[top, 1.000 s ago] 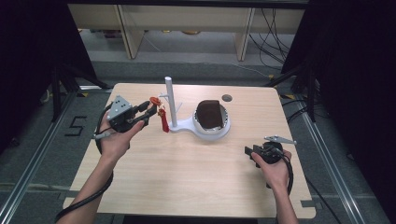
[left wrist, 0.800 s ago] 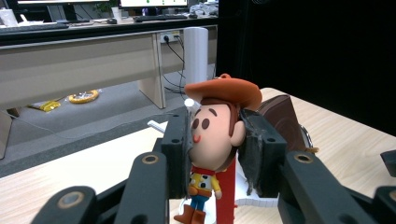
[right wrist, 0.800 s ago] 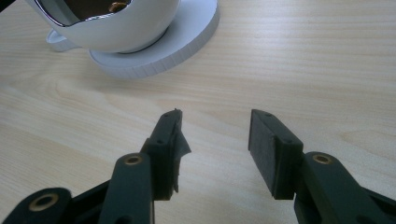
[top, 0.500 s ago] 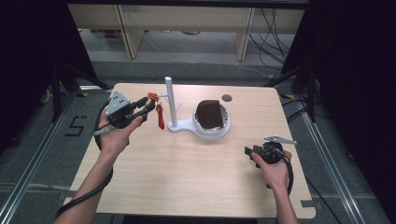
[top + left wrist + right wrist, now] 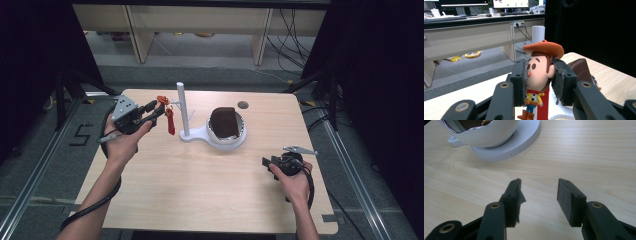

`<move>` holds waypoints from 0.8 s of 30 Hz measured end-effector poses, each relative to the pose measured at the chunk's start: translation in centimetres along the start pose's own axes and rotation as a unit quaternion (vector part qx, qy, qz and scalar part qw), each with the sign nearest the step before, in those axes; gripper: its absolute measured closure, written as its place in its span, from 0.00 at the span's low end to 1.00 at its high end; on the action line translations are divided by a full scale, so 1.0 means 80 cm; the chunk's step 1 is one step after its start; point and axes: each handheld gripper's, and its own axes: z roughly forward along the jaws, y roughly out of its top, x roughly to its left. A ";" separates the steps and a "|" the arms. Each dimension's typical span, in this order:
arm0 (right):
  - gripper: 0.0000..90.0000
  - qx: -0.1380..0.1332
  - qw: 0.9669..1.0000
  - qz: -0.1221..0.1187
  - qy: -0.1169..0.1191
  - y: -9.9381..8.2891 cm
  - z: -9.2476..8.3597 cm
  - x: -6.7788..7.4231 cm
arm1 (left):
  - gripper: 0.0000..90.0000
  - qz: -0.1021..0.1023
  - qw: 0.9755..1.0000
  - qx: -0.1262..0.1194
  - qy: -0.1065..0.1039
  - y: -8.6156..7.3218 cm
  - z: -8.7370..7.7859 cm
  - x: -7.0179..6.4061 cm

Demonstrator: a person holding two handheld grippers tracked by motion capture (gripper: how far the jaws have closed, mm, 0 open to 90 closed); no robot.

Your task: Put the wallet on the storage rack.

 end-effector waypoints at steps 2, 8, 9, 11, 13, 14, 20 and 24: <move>0.61 0.000 1.000 0.000 0.000 0.000 0.000 0.000 | 0.71 -0.001 1.000 -0.001 0.001 0.000 0.000 0.001; 0.61 -0.001 1.000 0.001 -0.001 0.000 0.000 -0.001 | 0.71 -0.002 1.000 -0.004 0.003 0.001 0.004 0.002; 0.61 0.000 1.000 0.001 -0.001 0.000 0.000 -0.001 | 0.71 -0.002 1.000 -0.005 0.003 0.001 0.005 0.002; 0.61 0.000 1.000 0.001 -0.001 -0.001 0.000 0.000 | 0.71 -0.003 1.000 -0.004 0.005 0.002 0.006 0.002; 0.61 -0.001 1.000 0.001 0.000 -0.001 0.000 0.000 | 0.71 -0.004 1.000 -0.004 0.005 0.002 0.008 0.003; 0.61 -0.001 1.000 0.000 0.000 -0.001 0.000 0.000 | 0.72 -0.002 1.000 -0.004 0.005 0.002 0.009 0.003; 0.61 -0.001 1.000 0.000 -0.004 0.000 0.000 -0.001 | 0.72 -0.004 1.000 -0.004 0.006 0.005 0.013 0.003; 0.61 0.001 1.000 0.000 -0.006 0.000 -0.001 -0.001 | 0.72 -0.004 1.000 -0.002 0.006 0.005 0.017 0.003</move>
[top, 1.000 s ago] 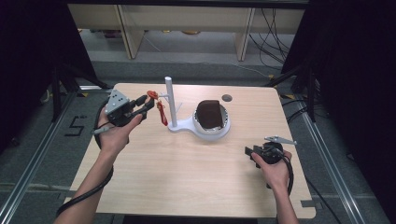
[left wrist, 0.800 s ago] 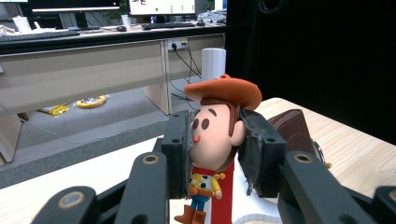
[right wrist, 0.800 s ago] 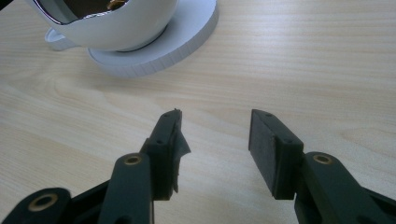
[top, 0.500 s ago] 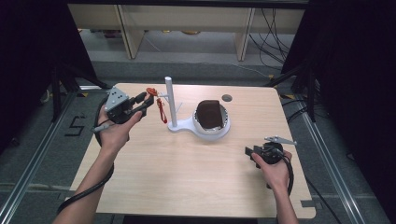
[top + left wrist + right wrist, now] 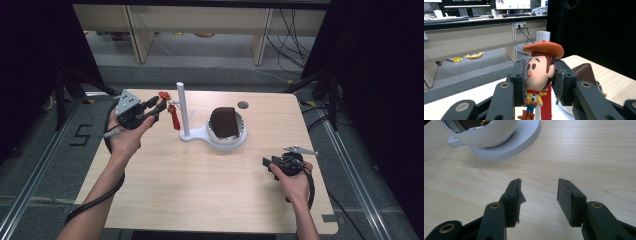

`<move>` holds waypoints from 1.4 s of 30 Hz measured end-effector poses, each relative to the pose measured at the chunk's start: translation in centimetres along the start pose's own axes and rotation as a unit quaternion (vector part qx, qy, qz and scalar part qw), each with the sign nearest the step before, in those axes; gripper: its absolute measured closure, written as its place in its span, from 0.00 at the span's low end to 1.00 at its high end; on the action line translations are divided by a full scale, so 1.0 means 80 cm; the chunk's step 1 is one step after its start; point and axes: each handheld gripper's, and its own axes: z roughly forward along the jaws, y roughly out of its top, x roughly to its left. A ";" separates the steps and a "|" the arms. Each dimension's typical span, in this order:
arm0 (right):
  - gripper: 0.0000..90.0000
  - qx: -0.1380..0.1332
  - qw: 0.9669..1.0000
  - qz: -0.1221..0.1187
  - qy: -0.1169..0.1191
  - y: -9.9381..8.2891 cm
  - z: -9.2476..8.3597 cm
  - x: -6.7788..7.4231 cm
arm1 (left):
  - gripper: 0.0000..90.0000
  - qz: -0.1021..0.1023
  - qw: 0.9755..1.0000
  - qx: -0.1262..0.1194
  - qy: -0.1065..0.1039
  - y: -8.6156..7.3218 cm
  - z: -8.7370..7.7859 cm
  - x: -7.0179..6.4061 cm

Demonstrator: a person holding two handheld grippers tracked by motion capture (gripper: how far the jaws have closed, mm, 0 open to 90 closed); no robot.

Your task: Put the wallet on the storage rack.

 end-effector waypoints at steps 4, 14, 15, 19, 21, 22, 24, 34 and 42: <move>0.61 -0.006 1.000 0.000 0.009 0.000 0.001 -0.001 | 0.72 0.001 1.000 0.001 0.001 0.000 0.002 0.001; 0.61 -0.001 1.000 -0.002 -0.003 0.000 -0.001 0.000 | 0.72 -0.005 1.000 0.005 0.003 -0.001 0.009 0.002; 0.61 -0.001 1.000 -0.002 -0.003 0.000 -0.001 0.000 | 0.72 -0.003 1.000 0.006 0.003 -0.001 0.010 0.002; 0.61 -0.003 1.000 -0.001 0.003 0.000 0.000 0.000 | 0.72 -0.004 1.000 0.007 0.004 -0.002 0.013 0.003; 0.61 -0.003 1.000 -0.002 0.002 0.000 -0.001 0.000 | 0.72 -0.005 1.000 0.008 0.006 -0.002 0.015 0.003; 0.61 -0.003 1.000 -0.003 0.002 0.000 -0.001 -0.001 | 0.72 -0.007 1.000 0.008 0.006 -0.002 0.015 0.003; 0.61 0.000 1.000 0.020 0.008 -0.001 -0.001 0.003 | 0.72 -0.008 1.000 0.008 0.007 -0.003 0.017 0.003; 0.61 -0.004 1.000 0.019 0.006 -0.002 0.001 0.004 | 0.72 -0.018 1.000 0.012 0.014 -0.008 0.020 0.008; 0.61 -0.005 1.000 0.018 0.007 -0.002 0.002 0.004 | 0.72 -0.024 0.999 0.013 0.019 -0.012 0.021 0.011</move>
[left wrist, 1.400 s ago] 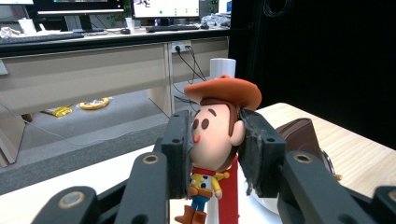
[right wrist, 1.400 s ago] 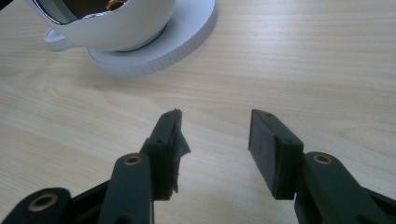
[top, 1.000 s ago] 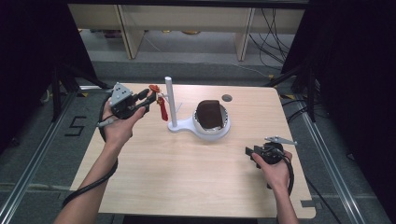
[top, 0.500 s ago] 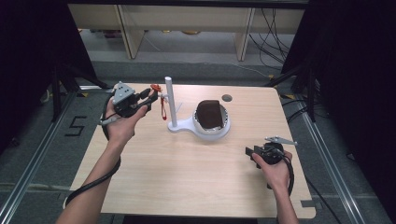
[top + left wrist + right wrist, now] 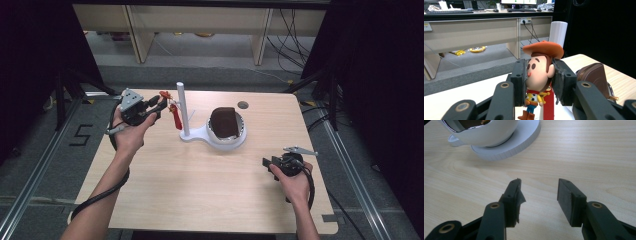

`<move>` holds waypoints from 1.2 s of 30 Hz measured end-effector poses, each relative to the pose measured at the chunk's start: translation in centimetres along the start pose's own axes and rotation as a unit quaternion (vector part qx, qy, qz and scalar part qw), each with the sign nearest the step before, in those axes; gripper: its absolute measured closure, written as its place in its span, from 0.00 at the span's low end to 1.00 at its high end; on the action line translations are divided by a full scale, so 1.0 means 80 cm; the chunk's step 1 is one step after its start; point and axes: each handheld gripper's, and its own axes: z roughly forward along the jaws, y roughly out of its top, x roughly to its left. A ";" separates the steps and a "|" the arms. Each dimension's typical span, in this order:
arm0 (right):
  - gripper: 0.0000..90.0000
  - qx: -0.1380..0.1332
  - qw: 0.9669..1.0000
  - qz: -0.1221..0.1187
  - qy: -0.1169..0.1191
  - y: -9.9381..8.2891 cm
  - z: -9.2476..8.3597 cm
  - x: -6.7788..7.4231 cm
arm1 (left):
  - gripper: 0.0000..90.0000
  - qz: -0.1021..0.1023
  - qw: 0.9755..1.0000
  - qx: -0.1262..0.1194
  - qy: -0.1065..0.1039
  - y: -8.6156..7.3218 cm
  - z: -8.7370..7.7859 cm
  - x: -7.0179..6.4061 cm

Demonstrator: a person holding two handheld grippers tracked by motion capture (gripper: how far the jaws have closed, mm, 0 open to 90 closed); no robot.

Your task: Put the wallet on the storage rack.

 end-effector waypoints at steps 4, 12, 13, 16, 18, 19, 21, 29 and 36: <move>0.61 0.001 1.000 0.001 -0.002 0.000 0.000 0.000 | 0.72 -0.002 1.000 0.002 0.002 -0.004 0.000 0.001; 0.61 0.000 1.000 0.000 -0.002 0.000 0.000 0.000 | 0.72 -0.007 1.000 0.008 0.010 -0.011 -0.001 0.006; 0.61 0.002 1.000 0.001 -0.001 0.000 0.000 0.001 | 0.72 -0.009 1.000 0.009 0.011 -0.012 -0.001 0.006; 0.61 0.002 1.000 0.002 0.000 0.000 0.001 0.001 | 0.72 -0.011 1.000 0.011 0.012 -0.015 -0.001 0.007; 0.61 0.004 1.000 0.003 0.002 0.001 0.000 0.001 | 0.72 -0.011 1.000 0.013 0.013 -0.017 0.000 0.008; 0.61 0.002 1.000 0.002 0.000 0.000 0.001 0.001 | 0.72 -0.011 1.000 0.015 0.012 -0.018 0.000 0.008; 0.61 0.005 1.000 0.002 0.002 0.001 -0.001 0.001 | 0.72 -0.012 1.000 0.016 0.014 -0.020 0.000 0.008; 0.61 0.004 1.000 0.001 0.002 0.001 -0.001 0.001 | 0.72 -0.014 0.999 0.026 0.014 -0.031 0.002 0.010; 0.61 0.004 1.000 0.000 0.001 0.001 -0.001 0.001 | 0.72 -0.012 0.999 0.039 0.016 -0.042 0.003 0.012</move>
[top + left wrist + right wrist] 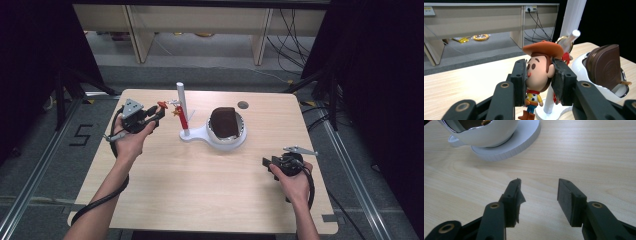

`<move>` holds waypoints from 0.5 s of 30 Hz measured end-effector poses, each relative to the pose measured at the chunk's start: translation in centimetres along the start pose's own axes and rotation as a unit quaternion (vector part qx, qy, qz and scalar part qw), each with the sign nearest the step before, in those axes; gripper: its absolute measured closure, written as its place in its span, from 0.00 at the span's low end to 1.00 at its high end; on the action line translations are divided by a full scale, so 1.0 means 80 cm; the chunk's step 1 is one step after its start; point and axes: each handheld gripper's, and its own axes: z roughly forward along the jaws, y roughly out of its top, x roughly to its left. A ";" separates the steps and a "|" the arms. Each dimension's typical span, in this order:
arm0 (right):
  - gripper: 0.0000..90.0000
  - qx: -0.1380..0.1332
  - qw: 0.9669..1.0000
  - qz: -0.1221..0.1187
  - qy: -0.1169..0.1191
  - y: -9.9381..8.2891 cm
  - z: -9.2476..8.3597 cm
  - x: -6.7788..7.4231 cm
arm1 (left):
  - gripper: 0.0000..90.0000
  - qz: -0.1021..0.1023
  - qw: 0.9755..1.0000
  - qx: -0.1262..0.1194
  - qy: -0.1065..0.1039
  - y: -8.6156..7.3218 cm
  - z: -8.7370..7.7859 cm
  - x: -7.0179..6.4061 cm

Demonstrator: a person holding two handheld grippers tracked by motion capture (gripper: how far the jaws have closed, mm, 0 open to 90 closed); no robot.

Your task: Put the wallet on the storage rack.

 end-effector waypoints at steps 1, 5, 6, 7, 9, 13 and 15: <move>0.61 -0.001 1.000 0.000 0.001 0.000 0.000 0.000 | 0.72 0.002 1.000 0.002 0.000 -0.001 0.000 0.000; 0.61 -0.002 1.000 0.001 0.000 0.000 0.001 0.001 | 0.72 0.005 1.000 0.011 -0.002 -0.008 0.002 0.000; 0.61 -0.002 1.000 0.001 0.000 0.000 0.001 0.001 | 0.72 0.003 1.000 0.012 -0.002 -0.010 0.003 -0.001; 0.61 -0.002 1.000 0.001 0.000 0.000 0.001 0.001 | 0.72 0.002 1.000 0.013 -0.003 -0.012 0.004 -0.001; 0.61 -0.002 1.000 0.000 0.000 0.000 0.001 0.000 | 0.72 0.005 1.000 0.017 -0.004 -0.015 0.005 -0.002; 0.61 -0.002 1.000 0.000 0.000 0.000 0.000 0.000 | 0.72 0.008 1.000 0.021 -0.006 -0.020 0.009 -0.004; 0.61 -0.002 1.000 -0.001 0.000 0.000 0.000 0.000 | 0.72 0.012 1.000 0.024 -0.007 -0.023 0.010 -0.004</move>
